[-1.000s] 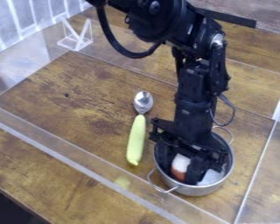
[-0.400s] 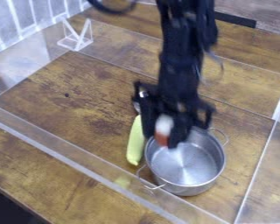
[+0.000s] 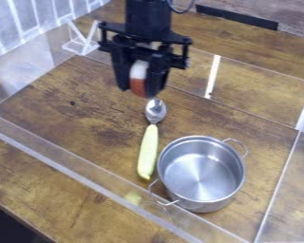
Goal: Remove the mushroom from the silver pot and put it on the table
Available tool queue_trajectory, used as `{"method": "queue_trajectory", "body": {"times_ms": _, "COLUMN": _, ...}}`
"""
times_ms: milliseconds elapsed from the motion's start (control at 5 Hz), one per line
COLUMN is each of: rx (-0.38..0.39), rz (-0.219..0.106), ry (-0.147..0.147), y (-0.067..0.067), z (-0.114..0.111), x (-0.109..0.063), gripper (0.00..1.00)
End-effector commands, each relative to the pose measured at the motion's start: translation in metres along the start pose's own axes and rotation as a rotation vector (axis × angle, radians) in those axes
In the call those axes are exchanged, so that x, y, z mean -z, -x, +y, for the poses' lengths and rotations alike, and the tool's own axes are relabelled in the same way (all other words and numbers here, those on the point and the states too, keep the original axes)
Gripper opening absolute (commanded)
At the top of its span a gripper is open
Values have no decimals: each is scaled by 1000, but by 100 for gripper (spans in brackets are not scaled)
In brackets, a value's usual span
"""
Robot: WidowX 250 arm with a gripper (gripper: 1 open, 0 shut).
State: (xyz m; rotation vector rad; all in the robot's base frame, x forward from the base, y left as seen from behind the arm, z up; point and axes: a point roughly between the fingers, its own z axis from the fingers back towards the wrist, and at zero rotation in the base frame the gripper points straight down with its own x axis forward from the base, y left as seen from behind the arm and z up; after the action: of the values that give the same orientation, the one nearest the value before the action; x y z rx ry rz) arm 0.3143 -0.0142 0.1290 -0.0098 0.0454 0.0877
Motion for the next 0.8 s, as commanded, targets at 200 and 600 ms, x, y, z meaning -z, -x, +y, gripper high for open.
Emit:
{"method": "queue_trajectory", "body": {"times_ms": 200, "rx": -31, "rz": -49, "ry": 3, "y": -1, "z": 0, "x": 6, "gripper": 0}}
{"method": "queue_trajectory", "body": {"times_ms": 600, "rx": -12, "rz": -44, "ry": -2, "y": 0, "z": -10, "x": 15, "gripper": 0}}
